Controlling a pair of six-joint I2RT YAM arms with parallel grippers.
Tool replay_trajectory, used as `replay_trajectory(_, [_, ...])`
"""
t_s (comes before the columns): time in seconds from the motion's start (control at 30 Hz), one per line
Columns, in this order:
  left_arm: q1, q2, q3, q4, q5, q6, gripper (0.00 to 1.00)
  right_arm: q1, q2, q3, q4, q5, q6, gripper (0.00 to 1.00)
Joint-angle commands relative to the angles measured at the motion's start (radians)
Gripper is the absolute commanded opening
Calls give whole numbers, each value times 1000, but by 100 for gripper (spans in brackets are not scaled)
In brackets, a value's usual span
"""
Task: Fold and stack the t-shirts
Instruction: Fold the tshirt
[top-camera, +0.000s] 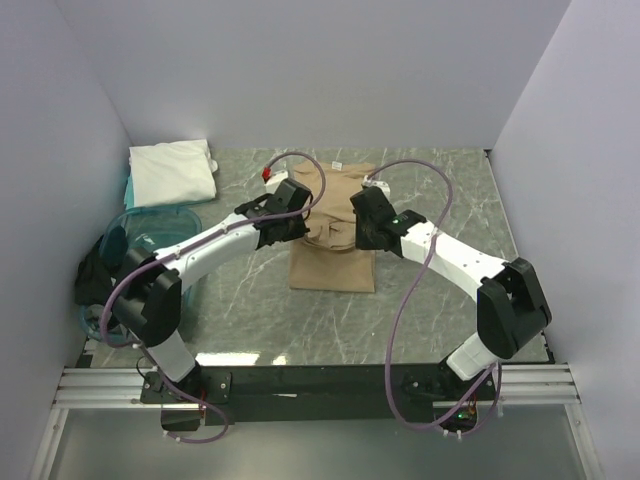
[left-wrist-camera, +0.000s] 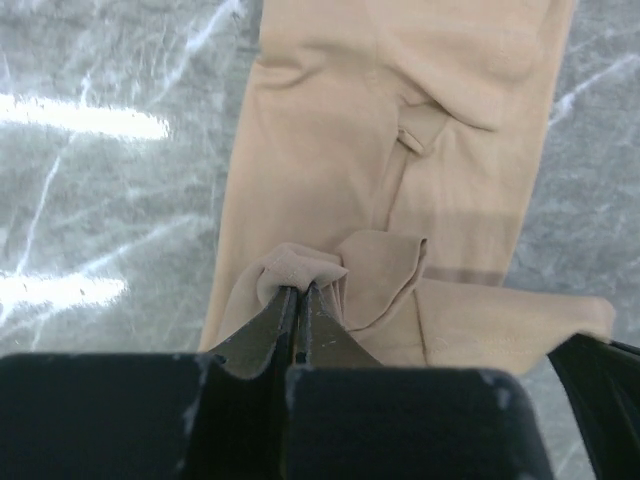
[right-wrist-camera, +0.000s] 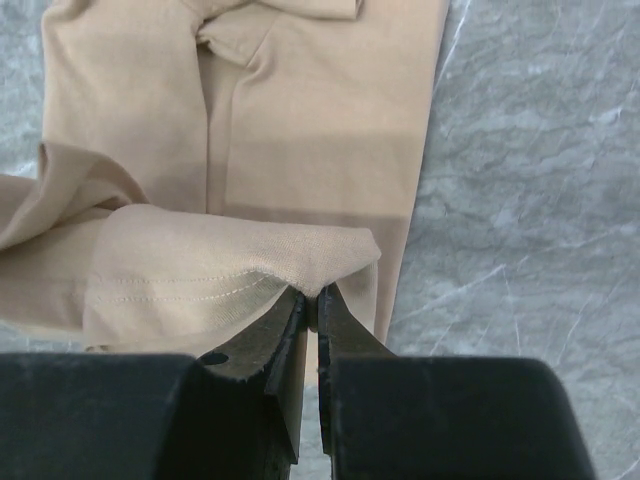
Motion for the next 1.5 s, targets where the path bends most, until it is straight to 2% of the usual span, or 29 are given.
replay_trajectory(0.0, [21,33,58,29,2,61,1,-30,16,63,42,-11,-26,7])
replay_trajectory(0.4, [79,191,151,121,186,198,1,-117,118,123,62,-105,-40,7])
replay_trajectory(0.53, [93,238,189,104,192,203,1,-134,161,132,69,-128,-45,7])
replay_trajectory(0.63, [104,266,206,90,189,203,1,-145,200,151,65,-148,-46,10])
replay_trajectory(0.67, [108,272,211,87,192,203,2,-146,209,163,63,-152,-45,15])
replay_trajectory(0.73, [117,291,228,79,200,200,13,-158,235,175,59,-166,-37,26])
replay_trajectory(0.77, [122,298,240,72,210,201,39,-163,241,186,57,-172,-34,39])
replay_trajectory(0.87, [130,302,278,73,224,218,95,-178,241,200,52,-183,-15,59])
replay_trajectory(0.9, [130,288,283,75,223,221,99,-180,234,200,52,-184,-12,62])
replay_trajectory(0.93, [130,277,289,76,223,227,99,-178,212,197,60,-184,-15,66])
replay_trajectory(1.1, [130,161,225,99,206,224,100,-178,68,106,101,-155,18,72])
replay_trajectory(1.13, [131,139,176,104,203,215,99,-178,45,85,112,-145,26,75])
replay_trajectory(1.27, [128,21,20,136,230,180,100,-180,-79,-57,134,-141,61,76])
replay_trajectory(1.47, [114,-152,-243,199,312,120,99,-178,-225,-263,184,-256,98,78])
